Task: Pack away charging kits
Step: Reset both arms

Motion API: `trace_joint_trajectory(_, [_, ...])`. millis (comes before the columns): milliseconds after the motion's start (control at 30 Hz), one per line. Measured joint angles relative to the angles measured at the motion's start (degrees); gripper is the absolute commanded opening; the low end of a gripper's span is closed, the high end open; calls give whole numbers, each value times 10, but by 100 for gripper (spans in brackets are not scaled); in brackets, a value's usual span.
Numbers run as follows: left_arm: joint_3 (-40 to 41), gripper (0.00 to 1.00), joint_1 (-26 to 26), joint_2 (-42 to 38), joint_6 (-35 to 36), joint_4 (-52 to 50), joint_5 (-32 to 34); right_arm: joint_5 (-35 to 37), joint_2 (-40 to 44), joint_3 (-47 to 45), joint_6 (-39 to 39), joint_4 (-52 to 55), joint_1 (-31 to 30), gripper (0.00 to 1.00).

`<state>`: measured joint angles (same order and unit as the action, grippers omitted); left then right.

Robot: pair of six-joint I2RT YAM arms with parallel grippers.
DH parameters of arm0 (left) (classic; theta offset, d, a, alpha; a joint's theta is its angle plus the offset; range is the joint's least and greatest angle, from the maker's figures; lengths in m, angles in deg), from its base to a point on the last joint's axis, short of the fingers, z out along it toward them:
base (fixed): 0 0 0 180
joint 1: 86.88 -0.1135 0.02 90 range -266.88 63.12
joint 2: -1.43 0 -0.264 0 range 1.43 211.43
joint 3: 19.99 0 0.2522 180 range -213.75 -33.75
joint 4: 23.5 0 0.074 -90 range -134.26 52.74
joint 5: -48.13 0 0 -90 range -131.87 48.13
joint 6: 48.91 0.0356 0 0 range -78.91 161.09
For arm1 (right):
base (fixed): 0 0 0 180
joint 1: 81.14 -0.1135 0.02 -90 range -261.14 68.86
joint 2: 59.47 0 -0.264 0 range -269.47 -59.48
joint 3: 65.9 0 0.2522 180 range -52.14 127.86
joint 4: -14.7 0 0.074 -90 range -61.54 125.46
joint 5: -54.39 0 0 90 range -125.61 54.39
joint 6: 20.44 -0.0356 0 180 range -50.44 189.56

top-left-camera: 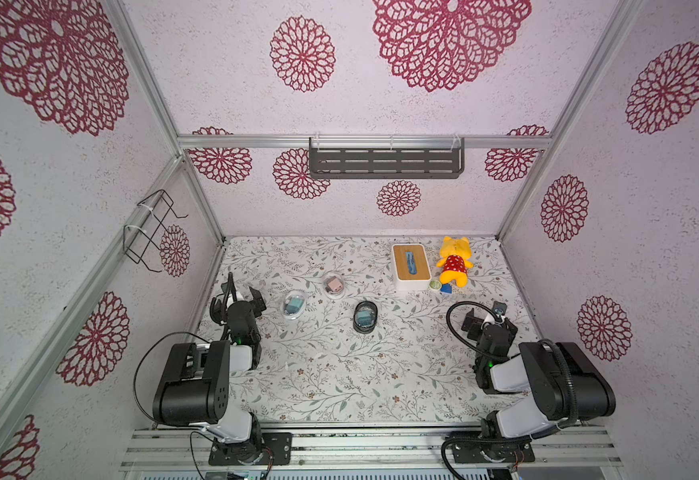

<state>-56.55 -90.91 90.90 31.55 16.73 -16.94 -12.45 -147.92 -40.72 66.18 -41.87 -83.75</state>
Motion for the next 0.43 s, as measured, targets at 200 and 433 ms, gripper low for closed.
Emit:
trace_joint_trajectory(200, [1, 98, 0, 0, 0, 0, -1, -9, 1, 19, 5, 6, -8, 99])
trace_joint_trajectory(433, [1, 98, 0, 0, 0, -1, -2, -9, 0, 19, 9, 16, -8, 99])
